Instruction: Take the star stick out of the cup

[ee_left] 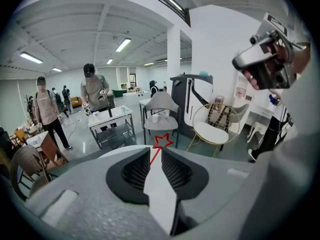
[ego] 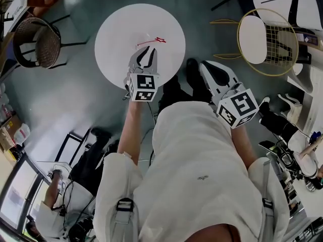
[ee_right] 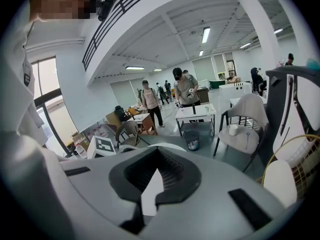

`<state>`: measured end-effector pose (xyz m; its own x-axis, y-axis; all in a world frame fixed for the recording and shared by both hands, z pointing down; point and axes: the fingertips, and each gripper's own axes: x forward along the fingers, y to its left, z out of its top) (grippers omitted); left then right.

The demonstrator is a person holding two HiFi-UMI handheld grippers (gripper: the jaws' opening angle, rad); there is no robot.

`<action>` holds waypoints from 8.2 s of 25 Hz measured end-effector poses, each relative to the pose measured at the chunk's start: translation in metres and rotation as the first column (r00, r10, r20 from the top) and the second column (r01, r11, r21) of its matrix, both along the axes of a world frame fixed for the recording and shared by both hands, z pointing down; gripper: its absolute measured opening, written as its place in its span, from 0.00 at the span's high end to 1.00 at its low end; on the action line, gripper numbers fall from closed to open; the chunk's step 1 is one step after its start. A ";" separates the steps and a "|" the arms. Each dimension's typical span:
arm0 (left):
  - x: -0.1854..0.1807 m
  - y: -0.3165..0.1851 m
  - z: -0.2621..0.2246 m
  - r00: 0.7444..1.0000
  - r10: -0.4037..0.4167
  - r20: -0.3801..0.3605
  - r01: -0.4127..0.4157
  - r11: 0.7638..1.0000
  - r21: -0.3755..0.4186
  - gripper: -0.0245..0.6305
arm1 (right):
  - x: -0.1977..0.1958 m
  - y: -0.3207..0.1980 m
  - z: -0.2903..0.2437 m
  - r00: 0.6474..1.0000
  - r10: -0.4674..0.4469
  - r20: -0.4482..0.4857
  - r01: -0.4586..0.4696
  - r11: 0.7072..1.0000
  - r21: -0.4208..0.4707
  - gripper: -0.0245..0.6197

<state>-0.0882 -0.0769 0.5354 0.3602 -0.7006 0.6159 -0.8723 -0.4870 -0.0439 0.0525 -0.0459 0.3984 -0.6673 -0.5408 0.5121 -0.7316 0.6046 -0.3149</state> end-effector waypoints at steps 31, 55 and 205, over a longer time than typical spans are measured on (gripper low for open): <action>-0.007 -0.027 0.067 0.975 0.087 0.205 -0.079 0.996 -0.047 0.78 | 0.014 0.009 0.020 0.998 0.056 -0.030 -0.058 0.996 -0.074 0.95; -0.004 -0.034 0.074 0.966 0.097 0.239 -0.091 0.995 -0.036 0.89 | 0.010 0.001 0.022 0.998 0.065 -0.025 -0.067 0.994 -0.091 0.95; 0.148 0.301 -0.125 0.763 -0.571 -0.303 0.632 0.757 0.167 0.93 | 0.150 0.200 0.038 0.913 -0.375 0.161 0.382 0.924 -0.015 0.95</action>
<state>0.0595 0.2243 0.4105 -0.0854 -0.9323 0.3516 -0.9794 0.1433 0.1421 0.2023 0.1541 0.4365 -0.8892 -0.2107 0.4061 -0.3917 0.8092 -0.4379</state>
